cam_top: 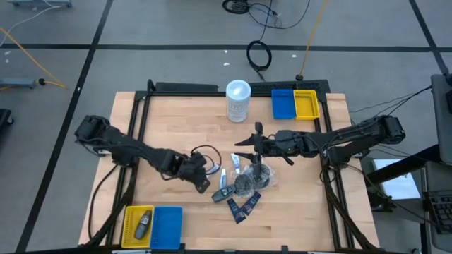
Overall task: Pick & Place Travel size toiletries
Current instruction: Put the white toothpaste into the top blue bin
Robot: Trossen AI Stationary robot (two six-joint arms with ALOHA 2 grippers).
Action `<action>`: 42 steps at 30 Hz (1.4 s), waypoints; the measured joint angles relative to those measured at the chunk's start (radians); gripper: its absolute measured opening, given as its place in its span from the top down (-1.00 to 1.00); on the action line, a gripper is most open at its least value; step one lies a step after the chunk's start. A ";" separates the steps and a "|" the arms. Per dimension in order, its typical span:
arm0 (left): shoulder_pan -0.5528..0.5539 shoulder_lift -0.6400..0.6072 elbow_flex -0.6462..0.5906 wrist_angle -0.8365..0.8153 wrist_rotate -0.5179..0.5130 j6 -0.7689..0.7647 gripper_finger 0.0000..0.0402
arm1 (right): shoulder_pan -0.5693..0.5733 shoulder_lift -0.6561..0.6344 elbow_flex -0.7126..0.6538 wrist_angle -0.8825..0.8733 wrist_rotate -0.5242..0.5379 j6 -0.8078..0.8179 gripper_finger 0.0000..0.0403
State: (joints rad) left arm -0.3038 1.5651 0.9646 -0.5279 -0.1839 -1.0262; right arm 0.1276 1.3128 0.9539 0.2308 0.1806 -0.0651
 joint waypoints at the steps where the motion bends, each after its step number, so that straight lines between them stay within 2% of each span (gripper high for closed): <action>1: 0.007 0.013 0.000 0.002 0.007 0.004 -0.06 | 0.000 0.000 0.000 0.000 0.000 0.000 0.33; 7: 0.032 0.102 0.000 0.016 0.081 0.025 -0.06 | -0.001 0.000 0.000 0.000 0.001 0.000 0.33; 13: 0.051 0.159 0.000 0.037 0.089 0.044 -0.06 | -0.001 0.000 0.000 0.000 0.001 -0.002 0.33; 19: 0.058 0.164 -0.001 0.078 0.098 0.082 -0.06 | -0.001 0.000 0.000 0.000 0.001 -0.003 0.33; 42: 0.062 0.191 0.000 0.081 0.088 0.056 -0.06 | -0.001 0.000 0.000 0.000 0.001 -0.003 0.33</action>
State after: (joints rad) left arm -0.2420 1.7566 0.9646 -0.4465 -0.0963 -0.9703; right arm 0.1265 1.3128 0.9539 0.2305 0.1814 -0.0685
